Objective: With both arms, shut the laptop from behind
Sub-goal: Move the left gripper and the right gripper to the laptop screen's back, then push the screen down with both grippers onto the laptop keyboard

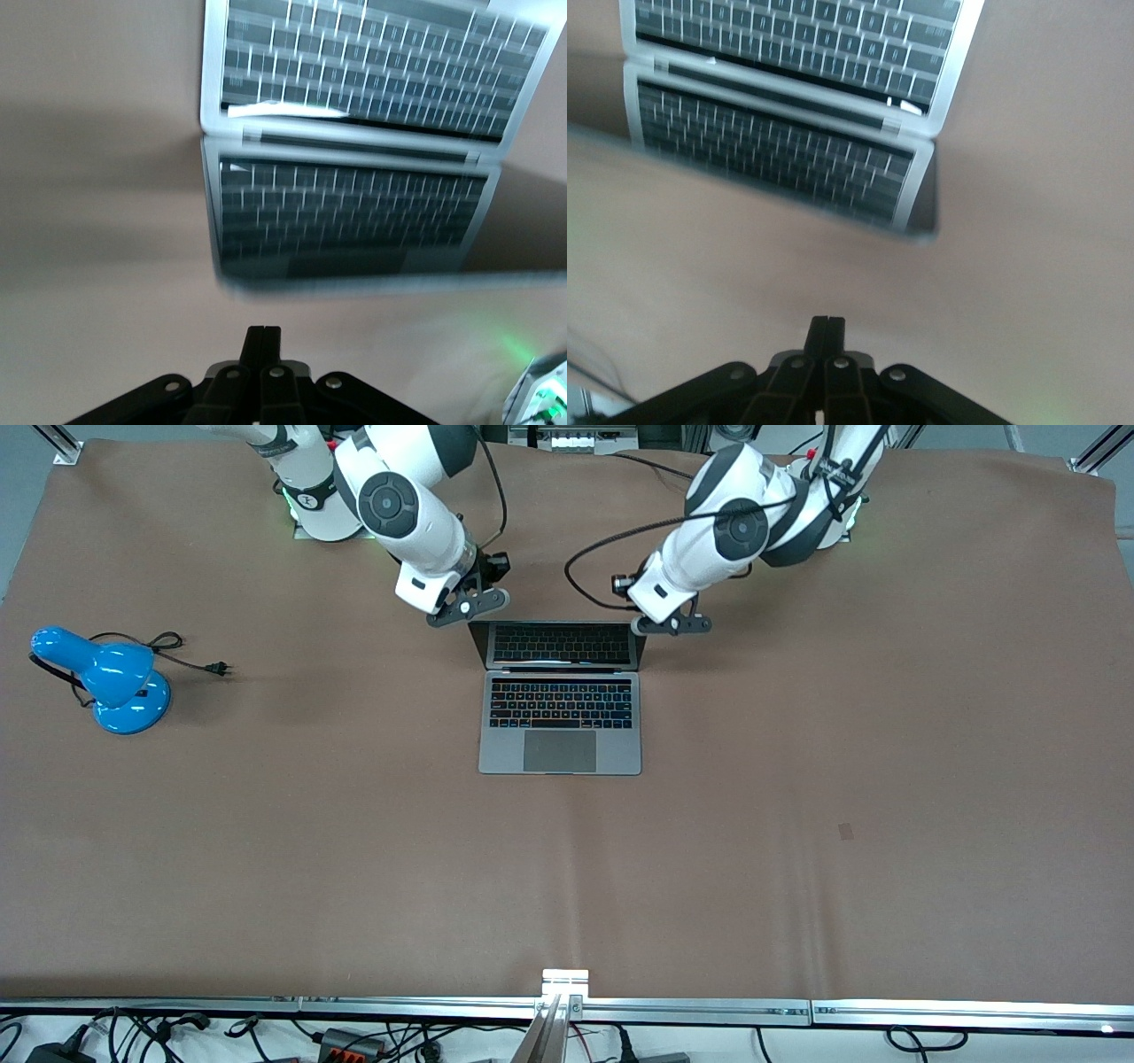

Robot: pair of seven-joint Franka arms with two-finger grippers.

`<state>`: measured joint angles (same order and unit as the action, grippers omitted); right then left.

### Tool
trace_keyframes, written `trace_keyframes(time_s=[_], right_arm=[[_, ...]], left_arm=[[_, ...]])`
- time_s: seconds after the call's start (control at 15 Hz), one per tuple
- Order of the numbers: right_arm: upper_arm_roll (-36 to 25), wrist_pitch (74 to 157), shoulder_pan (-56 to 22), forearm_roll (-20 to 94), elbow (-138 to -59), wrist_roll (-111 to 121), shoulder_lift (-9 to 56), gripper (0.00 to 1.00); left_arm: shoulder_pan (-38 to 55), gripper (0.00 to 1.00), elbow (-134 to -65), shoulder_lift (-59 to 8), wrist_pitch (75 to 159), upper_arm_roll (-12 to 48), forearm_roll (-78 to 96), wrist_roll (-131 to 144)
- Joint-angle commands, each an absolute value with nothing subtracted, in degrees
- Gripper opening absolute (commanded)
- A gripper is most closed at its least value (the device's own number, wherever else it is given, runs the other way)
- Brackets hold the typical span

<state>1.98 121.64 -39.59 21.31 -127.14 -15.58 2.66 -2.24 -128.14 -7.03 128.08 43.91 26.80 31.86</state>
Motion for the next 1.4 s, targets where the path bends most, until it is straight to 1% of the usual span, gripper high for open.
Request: trace_keyframes(time_s=[0.0, 0.2, 0.33, 0.47, 0.67, 1.0, 1.2, 1.33], right_arm=[[1.32, 126.55, -38.41, 22.15, -126.92, -15.29, 3.86, 0.0], [1.32, 128.14, -37.36, 22.15, -125.6, -17.57, 4.13, 0.0], [1.23, 130.77, -37.44, 22.15, -125.6, -18.63, 4.48, 0.0], [1.14, 133.32, -37.18, 21.97, -124.55, -18.63, 6.58, 0.0], [1.05, 135.61, -35.95, 21.53, -121.04, -18.54, 11.67, 0.0], [-0.17, 135.79, -34.72, 21.36, -112.17, -18.46, 20.63, 0.0], [-1.31, 135.7, -34.54, 21.45, -107.07, -18.81, 26.87, 0.0], [-2.02, 135.79, -34.54, 21.45, -104.69, -18.81, 29.87, 0.0]], left_arm=[[-3.78, 0.0, -122.27, -12.99, 128.14, 44.3, 22.6, 34.27], [-3.78, 0.0, -119.45, -16.69, 130.08, 43.34, 17.51, 36.9], [-3.78, 0.0, -117.87, -18.71, 130.17, 42.89, 15.74, 37.18], [-3.52, 0.0, -115.42, -21.26, 130.17, 41.31, 14.07, 37.18], [-3.17, 0.0, -111.81, -25.13, 130.08, 39.56, 12.13, 37.18], [-3.08, 0.0, -108.03, -31.19, 130.17, 39.38, 7.48, 38.49], [-2.99, 0.0, -104.51, -36.54, 130.17, 39.37, 2.39, 40.6], [-2.29, 0.0, -102.58, -39.27, 130.17, 38.24, 0.71, 40.61]])
